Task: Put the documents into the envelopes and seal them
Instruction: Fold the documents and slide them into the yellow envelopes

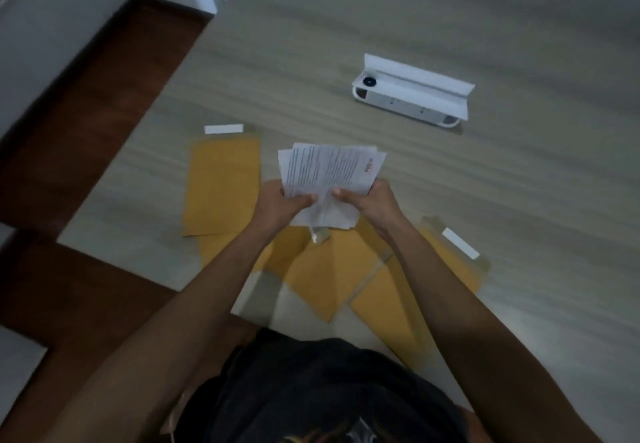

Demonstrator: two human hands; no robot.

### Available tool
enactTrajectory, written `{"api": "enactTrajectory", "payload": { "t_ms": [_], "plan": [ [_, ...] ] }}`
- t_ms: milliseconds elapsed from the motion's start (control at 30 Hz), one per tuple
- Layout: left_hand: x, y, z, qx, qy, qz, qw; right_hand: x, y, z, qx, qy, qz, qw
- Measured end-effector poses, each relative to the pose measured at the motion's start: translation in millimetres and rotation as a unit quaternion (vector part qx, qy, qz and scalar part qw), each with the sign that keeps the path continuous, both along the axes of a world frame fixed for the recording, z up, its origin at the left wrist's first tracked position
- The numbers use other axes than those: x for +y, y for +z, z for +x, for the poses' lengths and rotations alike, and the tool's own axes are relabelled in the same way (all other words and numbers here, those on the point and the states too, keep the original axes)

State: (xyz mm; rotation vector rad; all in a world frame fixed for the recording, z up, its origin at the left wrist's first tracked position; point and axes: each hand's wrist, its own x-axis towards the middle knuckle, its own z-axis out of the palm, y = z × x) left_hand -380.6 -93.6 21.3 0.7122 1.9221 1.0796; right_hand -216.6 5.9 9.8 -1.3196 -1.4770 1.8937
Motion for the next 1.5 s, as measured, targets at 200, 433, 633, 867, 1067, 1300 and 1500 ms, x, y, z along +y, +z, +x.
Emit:
{"api": "enactTrajectory", "payload": {
  "t_ms": [200, 433, 633, 867, 1067, 1300, 1500],
  "plan": [
    [-16, -1, -83, 0.010, 0.051, 0.019, 0.998, -11, 1, -85, -0.004, 0.031, 0.023, 0.999],
    [-34, -37, -123, -0.004, 0.061, -0.013, 0.998, -24, -27, -131, -0.079, 0.074, 0.086, 0.990],
    [-36, -53, -124, -0.035, 0.066, -0.015, 0.997, -33, -40, -131, -0.101, 0.072, 0.101, 0.987],
    [-20, -32, -137, -0.068, 0.085, 0.046, 0.993, -19, -16, -137, -0.042, 0.022, 0.039, 0.998],
    [-20, -30, -143, -0.044, 0.065, 0.079, 0.994, -18, -15, -140, -0.039, 0.017, 0.068, 0.997],
    [-30, -55, -138, -0.064, 0.044, 0.019, 0.997, -26, -35, -137, -0.095, 0.056, 0.100, 0.989],
    [-24, -56, -137, -0.084, 0.054, 0.017, 0.995, -24, -39, -139, -0.087, 0.043, 0.079, 0.992]
  ]
}}
